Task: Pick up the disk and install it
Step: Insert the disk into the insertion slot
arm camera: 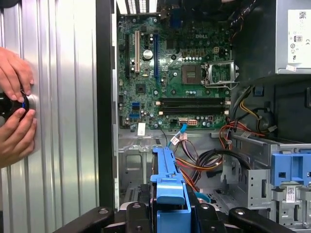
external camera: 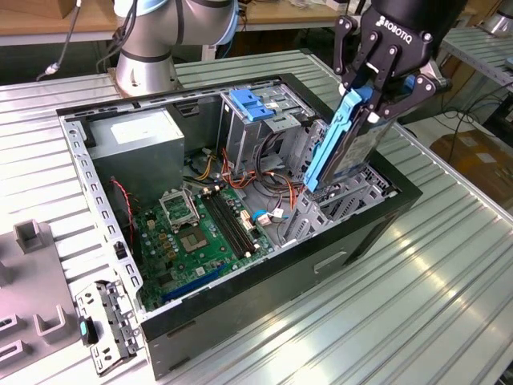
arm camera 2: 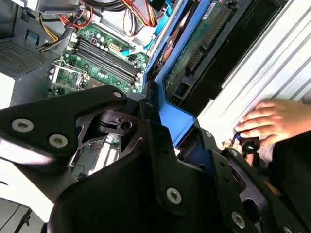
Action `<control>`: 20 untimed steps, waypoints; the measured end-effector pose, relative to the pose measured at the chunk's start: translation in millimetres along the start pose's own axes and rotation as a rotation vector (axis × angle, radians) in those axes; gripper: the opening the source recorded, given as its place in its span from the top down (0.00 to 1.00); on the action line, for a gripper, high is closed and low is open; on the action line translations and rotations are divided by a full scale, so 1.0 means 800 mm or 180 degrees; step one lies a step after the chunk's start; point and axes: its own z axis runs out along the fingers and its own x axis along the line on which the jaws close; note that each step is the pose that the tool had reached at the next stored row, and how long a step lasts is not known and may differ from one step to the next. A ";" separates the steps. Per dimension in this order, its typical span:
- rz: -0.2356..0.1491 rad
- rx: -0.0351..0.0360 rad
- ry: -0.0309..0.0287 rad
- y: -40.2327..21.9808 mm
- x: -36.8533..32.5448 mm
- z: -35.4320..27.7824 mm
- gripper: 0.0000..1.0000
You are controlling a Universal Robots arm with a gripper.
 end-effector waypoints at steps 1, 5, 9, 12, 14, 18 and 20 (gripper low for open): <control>0.0000 0.0000 0.0000 -0.0027 0.0000 0.0015 0.63; 0.0000 0.0000 0.0000 -0.0067 0.0017 0.0078 0.63; 0.0001 0.0000 0.0000 -0.0080 0.0051 0.0127 0.63; 0.0000 0.0000 0.0000 -0.0085 0.0054 0.0162 0.63; 0.0000 0.0000 0.0000 -0.0085 0.0059 0.0185 0.63; 0.0000 -0.0001 0.0000 -0.0085 0.0066 0.0220 0.63; 0.0000 -0.0001 0.0001 -0.0086 0.0068 0.0227 0.63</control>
